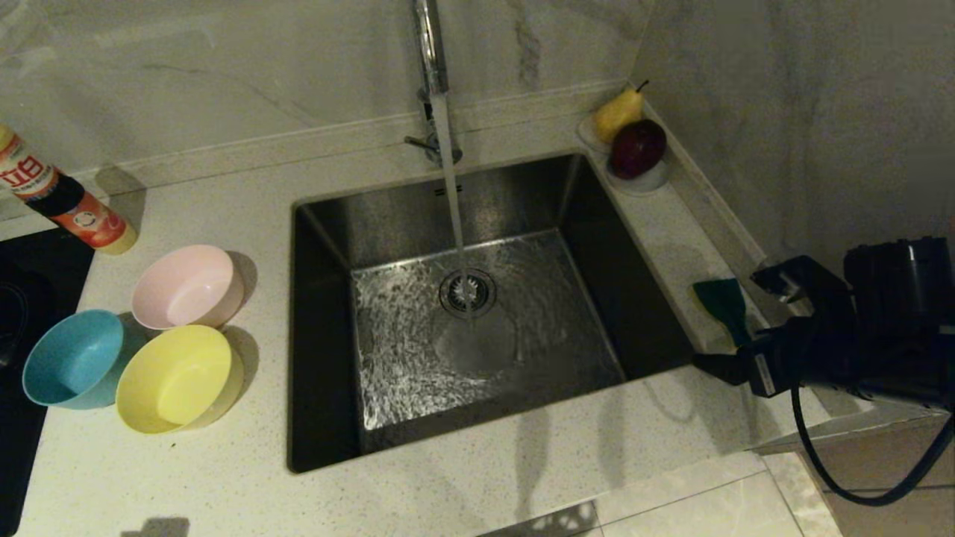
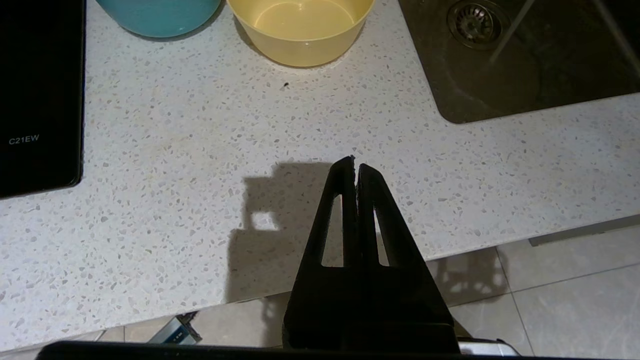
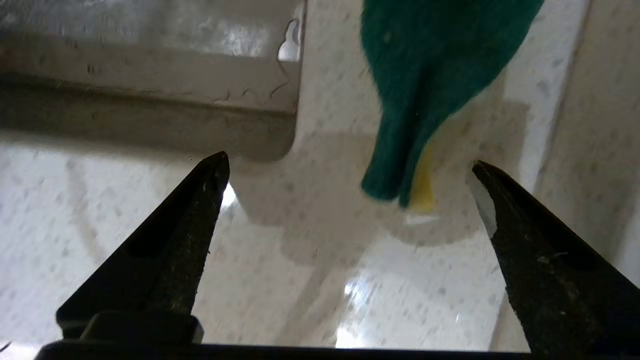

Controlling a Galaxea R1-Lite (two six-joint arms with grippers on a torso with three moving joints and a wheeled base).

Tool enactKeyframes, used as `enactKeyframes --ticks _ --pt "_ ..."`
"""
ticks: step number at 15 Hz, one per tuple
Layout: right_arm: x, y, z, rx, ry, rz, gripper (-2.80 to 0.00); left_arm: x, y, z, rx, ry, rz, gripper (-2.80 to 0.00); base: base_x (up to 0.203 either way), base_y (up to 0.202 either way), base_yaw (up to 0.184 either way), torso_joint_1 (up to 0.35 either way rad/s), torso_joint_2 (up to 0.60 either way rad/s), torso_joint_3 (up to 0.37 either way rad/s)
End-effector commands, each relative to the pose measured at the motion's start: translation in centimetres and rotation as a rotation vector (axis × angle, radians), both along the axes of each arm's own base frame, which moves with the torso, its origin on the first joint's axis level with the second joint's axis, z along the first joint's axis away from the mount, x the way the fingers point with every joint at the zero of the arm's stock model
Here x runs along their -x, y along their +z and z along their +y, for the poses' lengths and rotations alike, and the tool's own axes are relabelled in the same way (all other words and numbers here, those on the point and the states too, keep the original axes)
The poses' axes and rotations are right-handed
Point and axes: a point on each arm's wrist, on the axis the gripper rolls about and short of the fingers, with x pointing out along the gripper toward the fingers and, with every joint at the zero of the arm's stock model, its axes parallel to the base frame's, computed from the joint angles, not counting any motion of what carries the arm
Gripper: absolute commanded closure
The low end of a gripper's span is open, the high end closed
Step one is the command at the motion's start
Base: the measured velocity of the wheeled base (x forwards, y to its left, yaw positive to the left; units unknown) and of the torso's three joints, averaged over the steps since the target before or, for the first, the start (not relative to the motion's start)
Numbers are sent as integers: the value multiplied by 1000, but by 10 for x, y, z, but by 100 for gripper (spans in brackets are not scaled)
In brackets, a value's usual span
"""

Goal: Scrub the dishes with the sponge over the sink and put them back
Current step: Pick up a bowl and the sponge

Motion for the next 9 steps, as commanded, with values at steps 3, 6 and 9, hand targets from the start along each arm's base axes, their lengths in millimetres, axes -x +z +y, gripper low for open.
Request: enactKeyframes --ticks 3,6,9 --pt "-4 1 -3 13 -3 -6 -280 0 0 0 0 0 2 0 0 0 0 0 0 0" --pt "-4 1 -3 15 -4 -6 0 0 0 0 0 0 2 0 0 0 0 0 0 0" --pt "-4 -1 -3 15 -6 2 0 0 0 0 0 0 2 0 0 0 0 0 0 0"
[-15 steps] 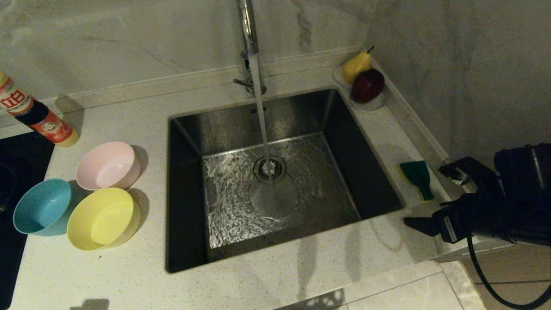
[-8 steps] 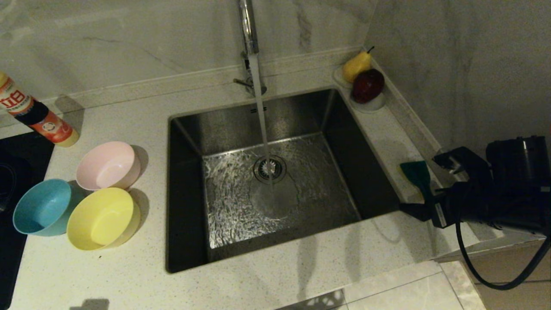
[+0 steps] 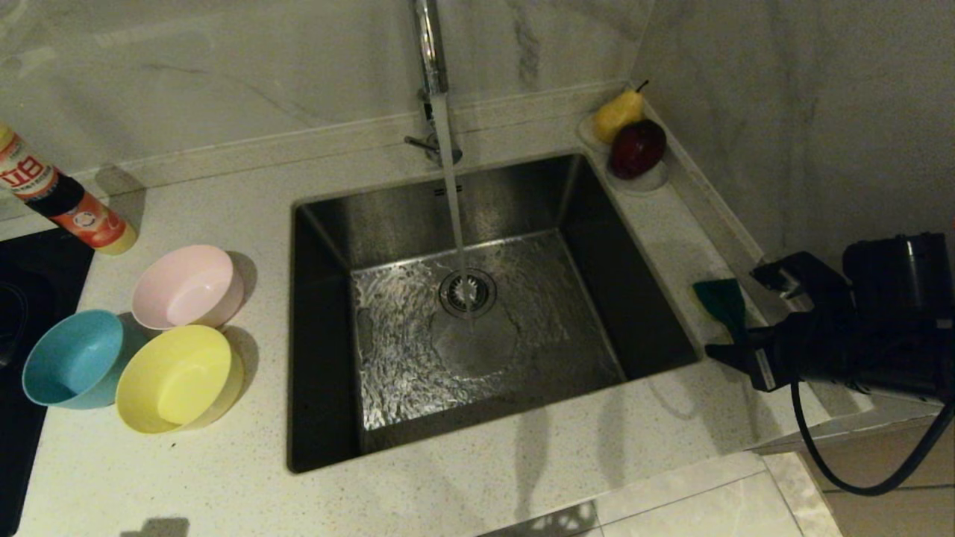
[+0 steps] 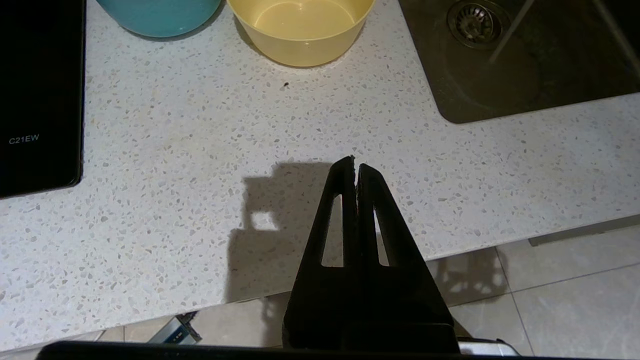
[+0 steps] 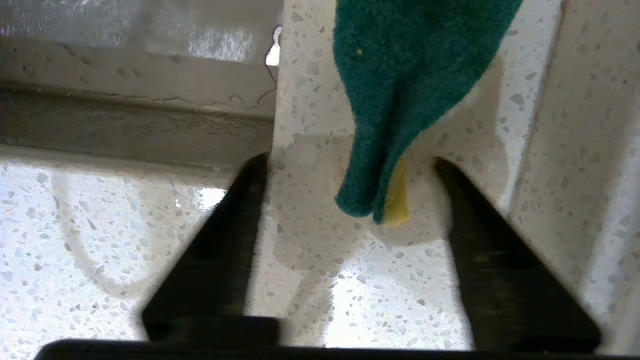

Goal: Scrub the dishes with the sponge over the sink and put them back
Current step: Pick up a bowl and the sponge

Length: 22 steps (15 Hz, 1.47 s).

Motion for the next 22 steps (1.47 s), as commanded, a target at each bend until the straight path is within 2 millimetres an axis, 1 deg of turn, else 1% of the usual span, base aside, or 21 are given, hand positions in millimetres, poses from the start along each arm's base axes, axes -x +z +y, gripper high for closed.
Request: enactKeyframes --ticks 1,8,10,12,15,18,19,22 --pt "1 -1 0 0 1 4 0 0 0 0 1 0 2 0 0 0 0 0 0 0" --pt "2 2 0 -1 0 -9 0 0 0 0 1 0 2 0 0 0 0 0 0 0" --pt "4 8 0 -4 -1 -26 0 0 0 0 1 0 2 0 0 0 0 0 0 0" --pt "15 22 -1 -10 4 -66 0 0 0 0 1 0 2 0 0 0 0 0 0 0" --pt "44 50 -2 -21 22 -76 0 0 0 0 1 0 2 0 0 0 0 0 0 0" --pt "85 72 1 -63 86 -28 0 0 0 0 1 0 2 0 0 0 0 0 0 0" --pt "97 76 7 -95 123 -26 0 0 0 0 1 0 2 0 0 0 0 0 0 0" --pt "120 78 23 -172 209 26 0 0 0 0 1 0 2 0 0 0 0 0 0 0"
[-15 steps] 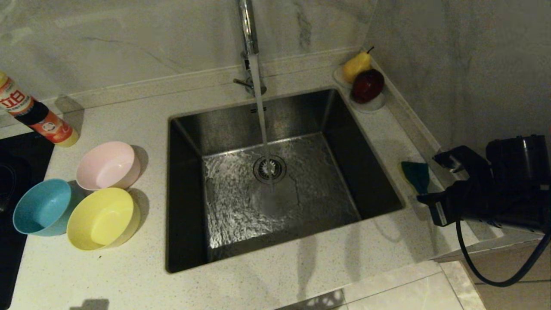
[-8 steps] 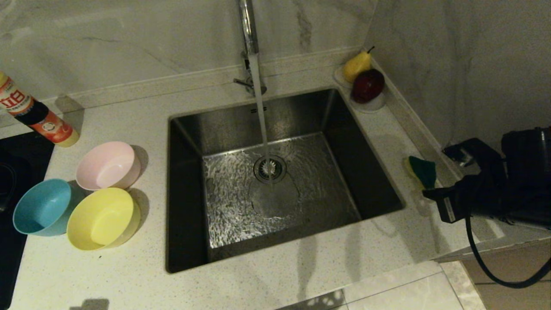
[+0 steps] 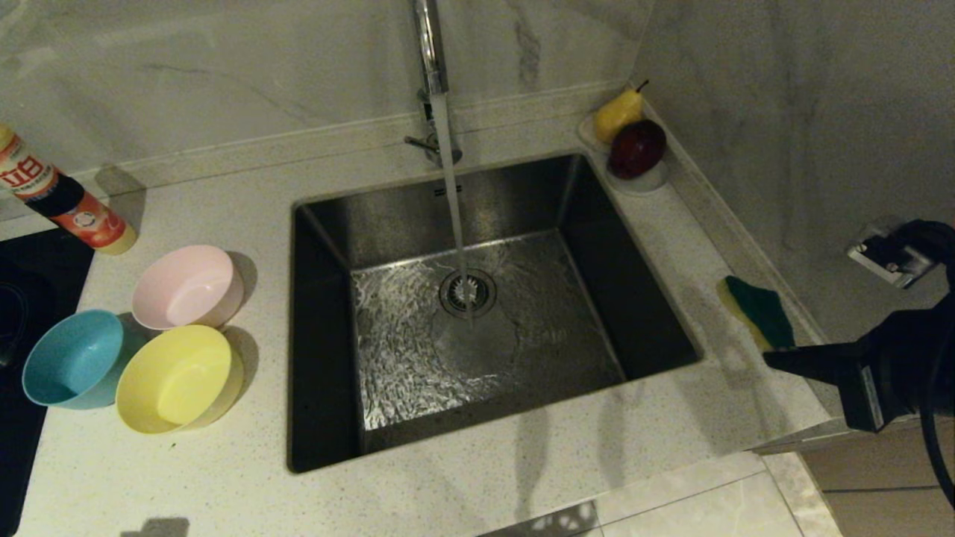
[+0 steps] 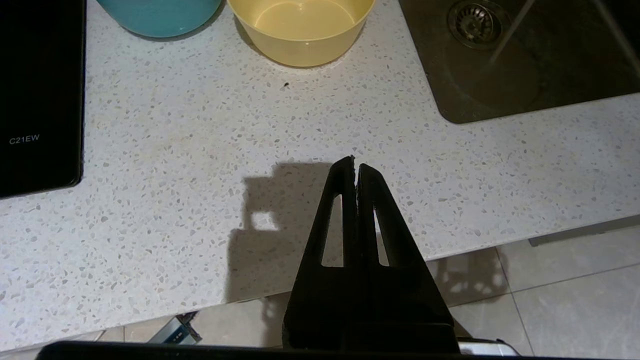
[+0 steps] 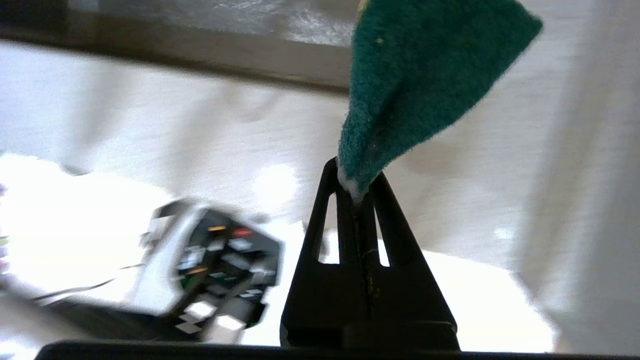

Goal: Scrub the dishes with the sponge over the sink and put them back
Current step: Pick up a bowl and the sponge

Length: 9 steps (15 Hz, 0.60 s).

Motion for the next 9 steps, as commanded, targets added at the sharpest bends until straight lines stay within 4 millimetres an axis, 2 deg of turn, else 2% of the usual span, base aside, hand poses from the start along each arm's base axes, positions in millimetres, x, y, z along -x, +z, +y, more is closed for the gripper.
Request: enactKeyframes --ticks 1,5,9 --pt "26 9 9 -52 80 -11 0 0 0 0 1 0 2 0 0 0 0 0 0 0" --pt "47 10 27 -122 145 55 0 0 0 0 1 0 2 0 0 0 0 0 0 0" --pt "46 4 33 -138 123 106 0 0 0 0 1 0 2 0 0 0 0 0 0 0"
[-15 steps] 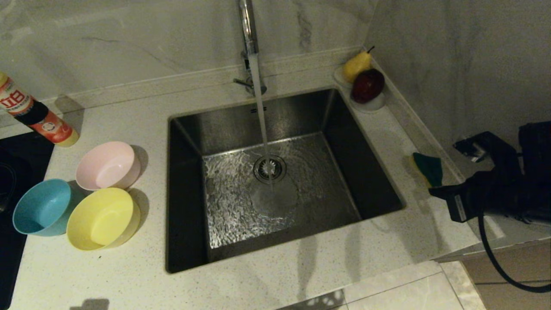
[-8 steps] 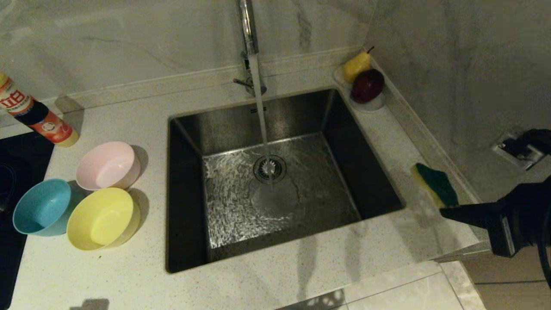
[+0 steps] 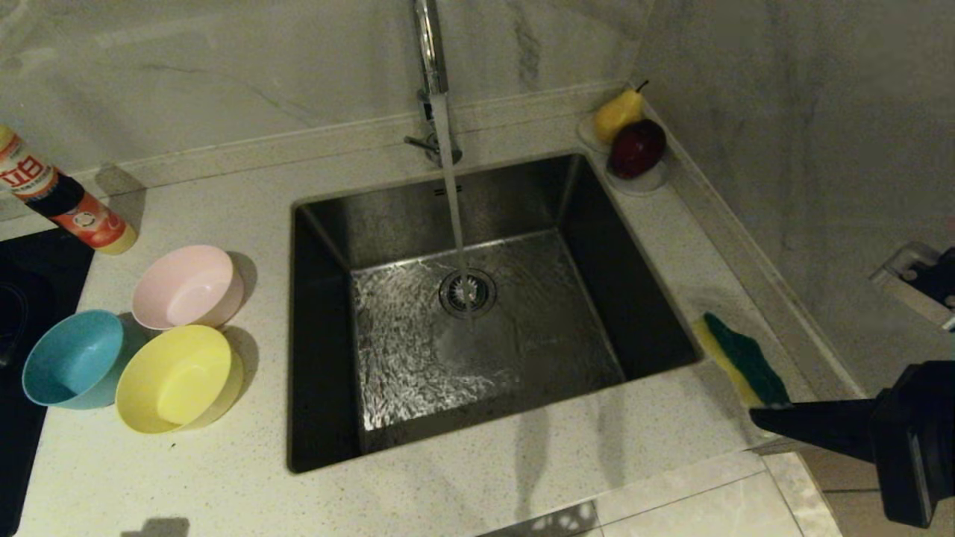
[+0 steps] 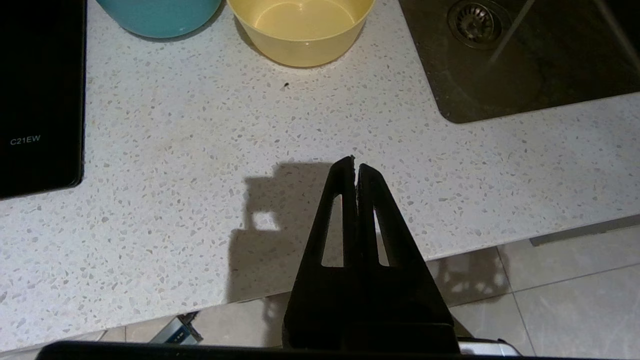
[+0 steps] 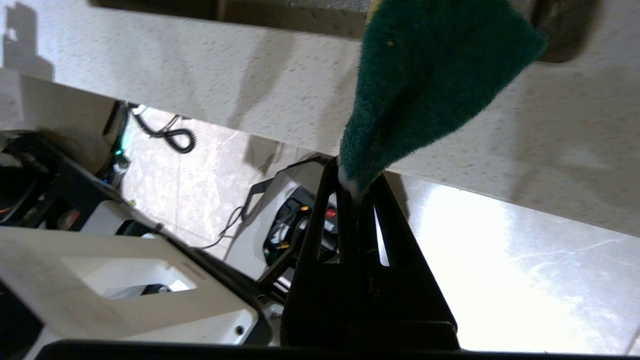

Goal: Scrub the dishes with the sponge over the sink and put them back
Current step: Pick up a bowl and the sponge

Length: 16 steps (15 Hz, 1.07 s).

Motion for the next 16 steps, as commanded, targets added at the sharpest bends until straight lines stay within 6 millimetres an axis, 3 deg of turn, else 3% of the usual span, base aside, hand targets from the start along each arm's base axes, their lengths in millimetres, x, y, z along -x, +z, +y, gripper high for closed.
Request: enactKeyframes --ticks 1,8,10,12,14,16 --pt "-3 -5 4 13 8 22 0 0 0 0 1 0 2 0 0 0 0 0 0 0" --pt "-10 -15 9 17 -9 79 0 0 -1 0 -77 -7 7 0 0 0 0 0 0 0" --pt "-9 -13 8 10 -12 71 0 2 8 0 -78 3 -25 0 0 0 0 0 0 0" --pt "-10 -11 8 9 -12 61 0 14 44 1 -76 40 -117 0 0 0 0 0 0 0" --pt "-9 -5 8 -2 -8 39 0 28 98 3 -67 149 -182 0 0 0 0 0 0 0" --pt "-7 -1 6 -11 -3 21 0 13 138 6 -64 290 -99 0 0 0 0 0 0 0"
